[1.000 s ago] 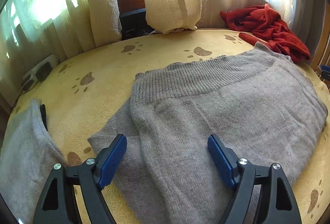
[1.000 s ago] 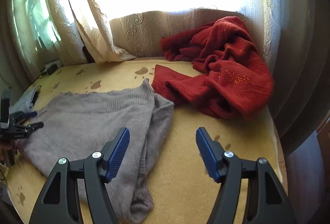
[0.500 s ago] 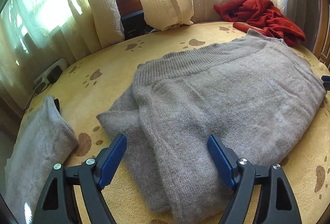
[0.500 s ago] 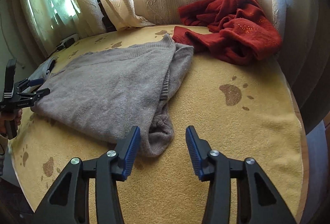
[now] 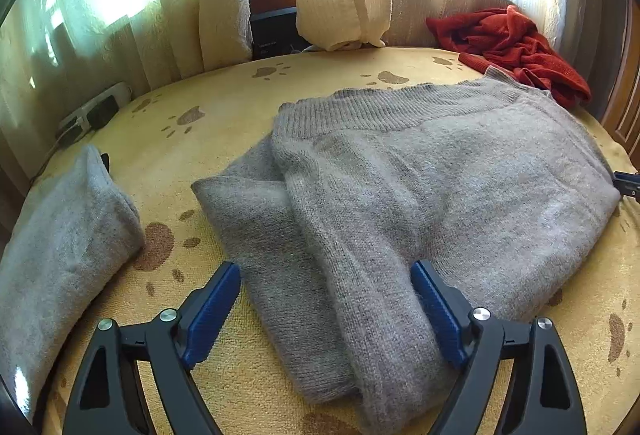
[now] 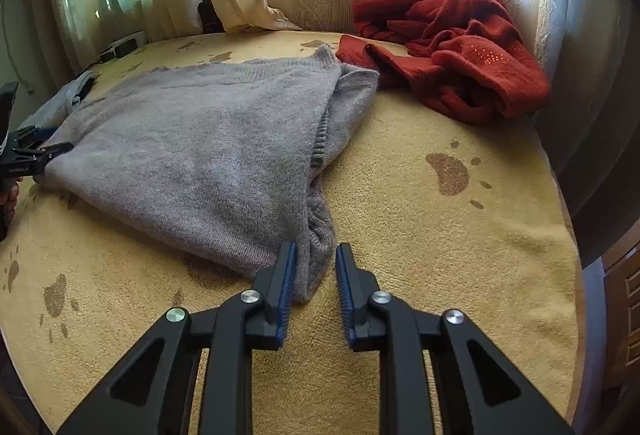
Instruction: Fold clothes
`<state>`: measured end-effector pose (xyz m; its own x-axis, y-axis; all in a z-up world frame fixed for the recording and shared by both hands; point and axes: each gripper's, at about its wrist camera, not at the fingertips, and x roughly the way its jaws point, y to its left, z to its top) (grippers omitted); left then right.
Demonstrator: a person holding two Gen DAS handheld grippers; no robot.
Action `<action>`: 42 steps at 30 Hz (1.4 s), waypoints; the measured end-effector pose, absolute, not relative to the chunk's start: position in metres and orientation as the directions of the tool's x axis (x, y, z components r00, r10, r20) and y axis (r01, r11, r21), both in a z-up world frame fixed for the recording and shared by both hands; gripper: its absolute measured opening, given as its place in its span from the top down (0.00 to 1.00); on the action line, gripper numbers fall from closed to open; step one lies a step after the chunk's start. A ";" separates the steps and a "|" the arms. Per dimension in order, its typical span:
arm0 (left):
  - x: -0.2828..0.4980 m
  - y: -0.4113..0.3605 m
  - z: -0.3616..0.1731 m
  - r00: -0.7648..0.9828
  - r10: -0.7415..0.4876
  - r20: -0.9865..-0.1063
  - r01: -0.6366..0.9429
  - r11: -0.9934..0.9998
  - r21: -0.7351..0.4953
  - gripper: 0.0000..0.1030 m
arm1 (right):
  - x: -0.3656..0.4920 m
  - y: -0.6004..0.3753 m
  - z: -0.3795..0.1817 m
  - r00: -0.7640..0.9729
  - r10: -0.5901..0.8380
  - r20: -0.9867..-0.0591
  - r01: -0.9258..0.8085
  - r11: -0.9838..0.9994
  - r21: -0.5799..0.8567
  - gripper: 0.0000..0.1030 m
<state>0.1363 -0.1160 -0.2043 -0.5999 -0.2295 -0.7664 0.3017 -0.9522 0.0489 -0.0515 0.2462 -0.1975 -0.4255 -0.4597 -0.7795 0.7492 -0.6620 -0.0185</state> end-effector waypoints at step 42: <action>0.065 -0.118 -0.177 -0.649 -0.173 -0.741 0.292 -0.956 -0.032 0.10 | -0.080 0.152 -0.181 -0.295 -0.609 -0.736 0.828 -0.547 0.121 0.27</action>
<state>0.0647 -0.1184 -0.1766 -0.6490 -0.1734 -0.7408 0.2918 -0.9559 -0.0319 -0.0803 0.1517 -0.1813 -0.2950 -0.6094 -0.7359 0.8280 -0.5475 0.1214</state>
